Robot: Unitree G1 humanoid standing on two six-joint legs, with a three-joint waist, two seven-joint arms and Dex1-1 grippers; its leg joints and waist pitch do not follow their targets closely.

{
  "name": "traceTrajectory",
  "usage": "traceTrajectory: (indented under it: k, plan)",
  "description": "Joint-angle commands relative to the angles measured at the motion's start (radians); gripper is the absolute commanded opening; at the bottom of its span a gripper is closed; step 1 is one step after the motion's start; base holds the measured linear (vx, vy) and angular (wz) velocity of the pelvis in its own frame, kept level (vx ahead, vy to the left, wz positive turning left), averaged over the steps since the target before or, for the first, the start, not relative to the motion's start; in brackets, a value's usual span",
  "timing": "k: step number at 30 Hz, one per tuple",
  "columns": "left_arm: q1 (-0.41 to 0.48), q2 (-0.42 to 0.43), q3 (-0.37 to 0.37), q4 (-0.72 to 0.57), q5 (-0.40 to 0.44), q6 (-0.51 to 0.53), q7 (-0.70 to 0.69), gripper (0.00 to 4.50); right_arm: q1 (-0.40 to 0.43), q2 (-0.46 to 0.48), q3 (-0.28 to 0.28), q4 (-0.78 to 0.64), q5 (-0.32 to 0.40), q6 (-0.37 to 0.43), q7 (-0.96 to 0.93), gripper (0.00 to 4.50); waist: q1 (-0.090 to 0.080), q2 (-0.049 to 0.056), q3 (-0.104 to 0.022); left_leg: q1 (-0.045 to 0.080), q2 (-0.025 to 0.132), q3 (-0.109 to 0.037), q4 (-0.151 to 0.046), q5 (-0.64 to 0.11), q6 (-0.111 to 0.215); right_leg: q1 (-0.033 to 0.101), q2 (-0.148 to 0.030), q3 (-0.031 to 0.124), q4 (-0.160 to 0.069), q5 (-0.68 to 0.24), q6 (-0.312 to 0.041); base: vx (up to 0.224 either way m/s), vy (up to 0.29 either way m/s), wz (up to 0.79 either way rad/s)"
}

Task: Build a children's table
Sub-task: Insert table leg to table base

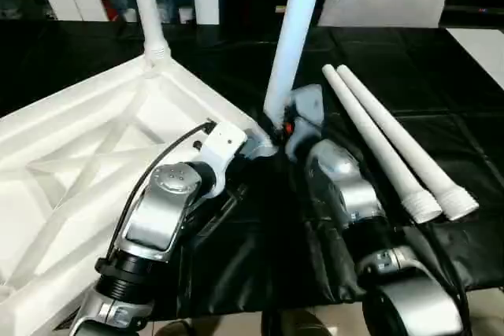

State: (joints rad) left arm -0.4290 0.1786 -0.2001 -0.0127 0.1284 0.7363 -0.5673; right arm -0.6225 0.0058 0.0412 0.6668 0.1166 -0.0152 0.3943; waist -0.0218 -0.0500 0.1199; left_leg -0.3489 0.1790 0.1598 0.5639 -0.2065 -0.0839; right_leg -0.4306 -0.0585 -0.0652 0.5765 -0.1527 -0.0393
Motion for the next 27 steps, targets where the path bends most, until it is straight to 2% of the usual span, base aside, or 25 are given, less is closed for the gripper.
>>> traceTrajectory:
  k: [1,3,8,9,10,11,13,15,18,19,22,24,25,27]
  plan:
    - [-0.011,0.008,0.018,0.009,-0.014,-0.066,0.005,0.00,0.084,-0.011,0.023,0.066,-0.016,0.065,0.030,3.06,0.008,0.006,-0.064,-0.013,0.040,-0.001,-0.054,-0.088,0.134,0.069,-0.076,0.053,-0.059,-0.229,-0.226,0.000,0.000,0.00]
    - [-0.013,0.016,0.018,0.019,-0.015,-0.078,0.000,0.00,0.100,-0.020,0.021,0.046,-0.012,0.066,0.039,3.14,0.009,0.005,-0.064,-0.014,0.038,0.000,-0.053,-0.100,0.130,0.069,-0.075,0.053,-0.062,-0.260,-0.215,0.000,0.000,0.00]
    - [-0.017,0.045,0.014,0.041,-0.026,-0.114,-0.017,0.00,0.155,-0.049,0.019,-0.027,0.001,0.077,0.073,3.58,0.013,0.006,-0.068,-0.012,0.038,0.000,-0.051,-0.086,0.134,0.069,-0.072,0.052,-0.061,-0.254,-0.209,0.000,0.000,0.00]
    - [-0.017,0.057,0.010,0.051,-0.031,-0.129,-0.029,0.00,0.177,-0.062,0.020,-0.061,0.007,0.079,0.092,3.58,0.014,0.007,-0.070,-0.014,0.038,0.001,-0.050,-0.074,0.139,0.071,-0.072,0.052,-0.060,-0.238,-0.212,0.000,0.000,0.00]
    - [-0.017,0.057,0.010,0.051,-0.031,-0.129,-0.029,0.00,0.177,-0.062,0.020,-0.061,0.007,0.079,0.092,3.77,0.016,0.007,-0.073,-0.016,0.037,0.002,-0.048,-0.072,0.148,0.073,-0.075,0.053,-0.060,-0.226,-0.211,0.000,0.000,0.00]
    - [-0.016,0.064,0.009,0.056,-0.033,-0.136,-0.035,0.00,0.190,-0.070,0.020,-0.082,0.013,0.084,0.104,3.77,0.013,0.003,-0.074,-0.022,0.035,0.000,-0.049,-0.043,0.147,0.077,-0.068,0.050,-0.054,-0.196,-0.220,0.000,0.000,0.00]
    - [-0.015,0.082,0.005,0.068,-0.037,-0.155,-0.057,0.00,0.218,-0.093,0.010,-0.135,0.034,0.105,0.134,3.95,0.013,0.003,-0.073,-0.021,0.036,0.001,-0.047,-0.040,0.156,0.076,-0.071,0.050,-0.053,-0.187,-0.219,0.000,0.000,0.00]
    - [-0.016,0.091,0.002,0.075,-0.040,-0.166,-0.066,0.00,0.229,-0.105,0.004,-0.159,0.045,0.120,0.145,4.13,0.014,0.003,-0.073,-0.016,0.037,0.003,-0.046,-0.055,0.159,0.072,-0.071,0.050,-0.058,-0.224,-0.216,0.000,0.000,0.00]
    - [-0.020,0.109,-0.001,0.091,-0.046,-0.185,-0.077,0.00,0.246,-0.139,0.001,-0.200,0.038,0.092,0.163,4.31,0.016,0.003,-0.074,-0.016,0.037,0.004,-0.045,-0.052,0.153,0.071,-0.071,0.050,-0.058,-0.237,-0.207,0.000,0.000,0.00]
    - [-0.021,0.115,-0.003,0.099,-0.049,-0.193,-0.081,0.00,0.257,-0.152,-0.005,-0.229,0.055,0.104,0.186,4.46,0.016,0.002,-0.074,-0.016,0.038,0.004,-0.045,-0.048,0.152,0.071,-0.071,0.050,-0.057,-0.231,-0.207,0.000,0.000,0.00]
    - [-0.025,0.130,-0.005,0.118,-0.053,-0.215,-0.093,0.00,0.280,-0.175,-0.034,-0.300,0.089,0.134,0.201,4.46,0.018,-0.001,-0.075,-0.016,0.036,0.005,-0.043,-0.043,0.164,0.073,-0.070,0.050,-0.055,-0.221,-0.199,0.000,0.000,0.00]
    - [-0.025,0.134,-0.004,0.123,-0.055,-0.223,-0.098,0.00,0.289,-0.180,-0.047,-0.329,0.102,0.142,0.199,4.46,0.018,-0.004,-0.075,-0.016,0.034,0.006,-0.043,-0.048,0.163,0.072,-0.069,0.050,-0.058,-0.246,-0.191,0.000,0.000,0.00]
    - [-0.023,0.143,-0.003,0.139,-0.059,-0.255,-0.115,0.00,0.310,-0.188,-0.070,-0.387,0.132,0.156,0.198,4.46,0.019,-0.006,-0.076,-0.015,0.034,0.006,-0.043,-0.050,0.160,0.072,-0.068,0.050,-0.060,-0.259,-0.182,0.000,0.000,0.00]
    - [-0.019,0.159,-0.012,0.155,-0.062,-0.308,-0.146,0.00,0.332,-0.195,-0.074,-0.426,0.149,0.154,0.216,4.46,0.022,-0.004,-0.076,-0.014,0.036,0.005,-0.044,-0.050,0.157,0.070,-0.068,0.049,-0.060,-0.274,-0.167,0.000,0.000,0.00]
